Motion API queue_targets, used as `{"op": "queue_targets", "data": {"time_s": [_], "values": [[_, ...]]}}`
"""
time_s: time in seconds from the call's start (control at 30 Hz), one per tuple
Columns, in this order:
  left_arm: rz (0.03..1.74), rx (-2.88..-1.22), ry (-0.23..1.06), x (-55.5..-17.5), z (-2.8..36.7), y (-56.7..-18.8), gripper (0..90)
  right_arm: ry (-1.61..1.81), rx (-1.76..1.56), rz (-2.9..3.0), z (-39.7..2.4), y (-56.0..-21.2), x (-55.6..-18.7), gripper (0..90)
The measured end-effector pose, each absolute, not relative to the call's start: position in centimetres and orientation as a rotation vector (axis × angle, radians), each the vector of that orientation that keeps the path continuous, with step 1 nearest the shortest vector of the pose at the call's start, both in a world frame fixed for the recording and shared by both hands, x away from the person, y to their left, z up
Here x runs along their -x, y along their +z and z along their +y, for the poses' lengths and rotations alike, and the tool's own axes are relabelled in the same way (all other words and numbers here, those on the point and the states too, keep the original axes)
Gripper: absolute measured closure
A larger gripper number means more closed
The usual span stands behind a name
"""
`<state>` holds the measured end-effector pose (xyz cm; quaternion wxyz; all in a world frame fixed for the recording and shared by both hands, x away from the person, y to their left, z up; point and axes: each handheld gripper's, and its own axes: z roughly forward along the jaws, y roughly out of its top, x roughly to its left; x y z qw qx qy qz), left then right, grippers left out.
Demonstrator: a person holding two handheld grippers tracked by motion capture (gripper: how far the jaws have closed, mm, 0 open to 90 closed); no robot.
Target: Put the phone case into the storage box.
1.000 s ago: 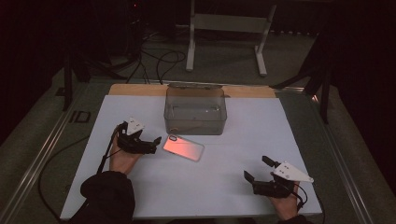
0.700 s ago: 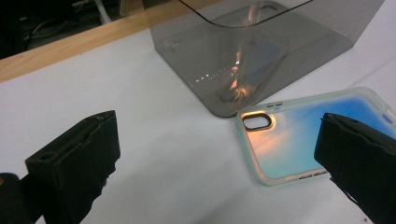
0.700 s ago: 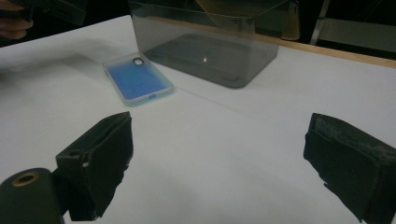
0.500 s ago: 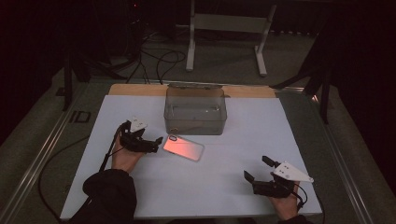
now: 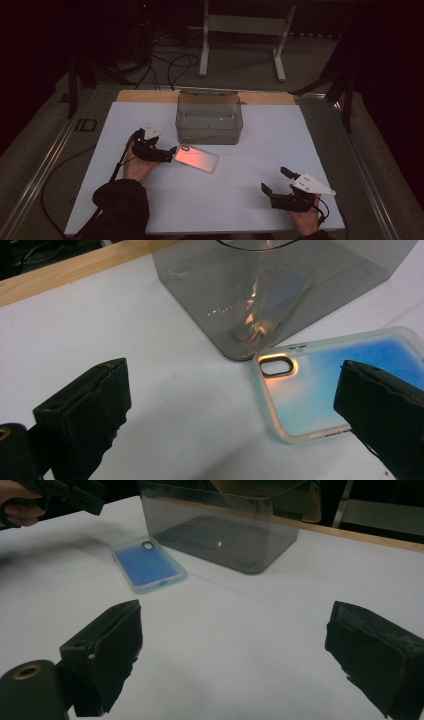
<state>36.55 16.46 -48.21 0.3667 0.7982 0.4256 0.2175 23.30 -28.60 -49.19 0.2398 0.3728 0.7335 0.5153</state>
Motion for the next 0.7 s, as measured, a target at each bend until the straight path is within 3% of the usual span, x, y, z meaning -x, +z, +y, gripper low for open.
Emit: {"op": "queue_targets", "data": {"time_s": [0.37,0.7], "values": [[1.092,-2.051,0.558,-36.8,15.8,-48.9,4.4,1.409,-1.019,2.009,-28.7,-49.2,-23.3,8.1],[1.101,-2.069,0.522,-37.1,15.3,-49.6,11.2,1.409,-1.018,2.01,-28.7,-49.2,-23.3,8.1]]}}
